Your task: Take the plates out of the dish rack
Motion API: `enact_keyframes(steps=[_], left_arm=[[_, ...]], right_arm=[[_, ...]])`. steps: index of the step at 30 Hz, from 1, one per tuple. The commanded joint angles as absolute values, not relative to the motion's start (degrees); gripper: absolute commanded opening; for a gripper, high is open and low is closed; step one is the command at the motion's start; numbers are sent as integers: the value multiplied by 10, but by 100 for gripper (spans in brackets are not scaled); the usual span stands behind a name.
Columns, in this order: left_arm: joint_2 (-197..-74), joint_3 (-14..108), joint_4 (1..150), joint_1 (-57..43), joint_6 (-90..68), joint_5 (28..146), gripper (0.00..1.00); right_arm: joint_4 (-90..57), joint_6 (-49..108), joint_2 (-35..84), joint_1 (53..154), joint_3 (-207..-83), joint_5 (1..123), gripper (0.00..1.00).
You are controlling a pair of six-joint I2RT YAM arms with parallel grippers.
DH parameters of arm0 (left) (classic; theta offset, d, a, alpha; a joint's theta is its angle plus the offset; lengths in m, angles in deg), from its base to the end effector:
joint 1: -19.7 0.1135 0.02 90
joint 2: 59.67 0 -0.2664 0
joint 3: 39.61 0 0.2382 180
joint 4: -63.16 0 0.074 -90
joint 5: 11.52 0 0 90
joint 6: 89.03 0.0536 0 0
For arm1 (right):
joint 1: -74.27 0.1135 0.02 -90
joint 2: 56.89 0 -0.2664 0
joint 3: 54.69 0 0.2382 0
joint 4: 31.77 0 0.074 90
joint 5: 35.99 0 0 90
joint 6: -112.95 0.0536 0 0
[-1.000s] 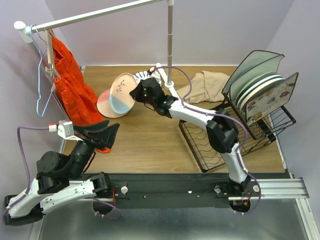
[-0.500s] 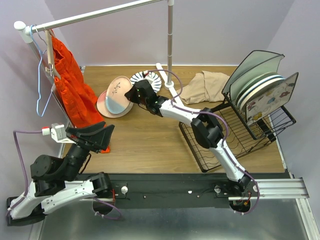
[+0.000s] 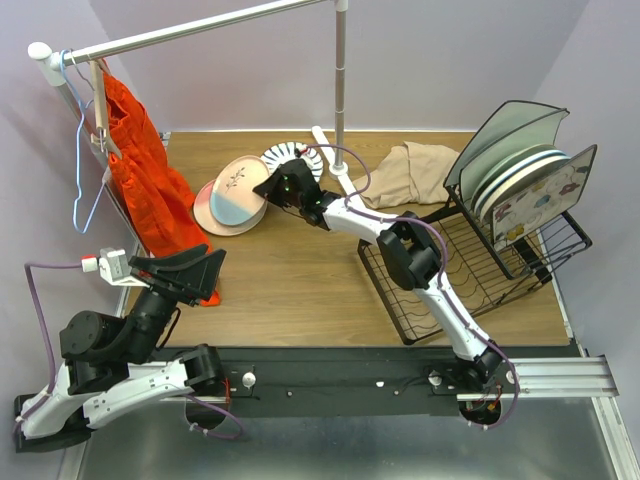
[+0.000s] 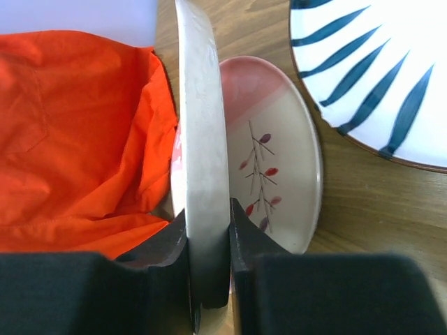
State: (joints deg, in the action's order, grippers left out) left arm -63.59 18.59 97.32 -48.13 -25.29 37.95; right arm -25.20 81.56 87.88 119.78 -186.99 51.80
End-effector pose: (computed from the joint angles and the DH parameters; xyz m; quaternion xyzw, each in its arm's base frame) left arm 0.0326 0.0122 0.3646 -0.0748 0.6031 -0.4277 0.6692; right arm 0.4155 0.4200 0.1741 0.1040 0.8076 0.4480 0.3692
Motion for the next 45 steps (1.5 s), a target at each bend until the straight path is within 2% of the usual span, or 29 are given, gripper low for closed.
enact_keyframes(steps=[1,8,21,28,33,45], left_arm=[[-643,190,984,-480,-260,358,71],[-644,189,985,-479,-260,354,71],[-642,189,988,-480,-264,353,71],[-635,187,989,-480,-270,349,71],[-635,187,992,-480,-272,347,71],[-634,188,996,-480,-276,339,71]], right_arm=[[-329,860,873,1194,-1879,537,31],[-321,879,872,1188,-1857,538,39],[-259,853,850,1188,-1825,559,41],[-180,821,869,1187,-1870,586,41],[-174,808,860,1188,-1847,576,43],[-68,774,855,1188,-1885,523,45]])
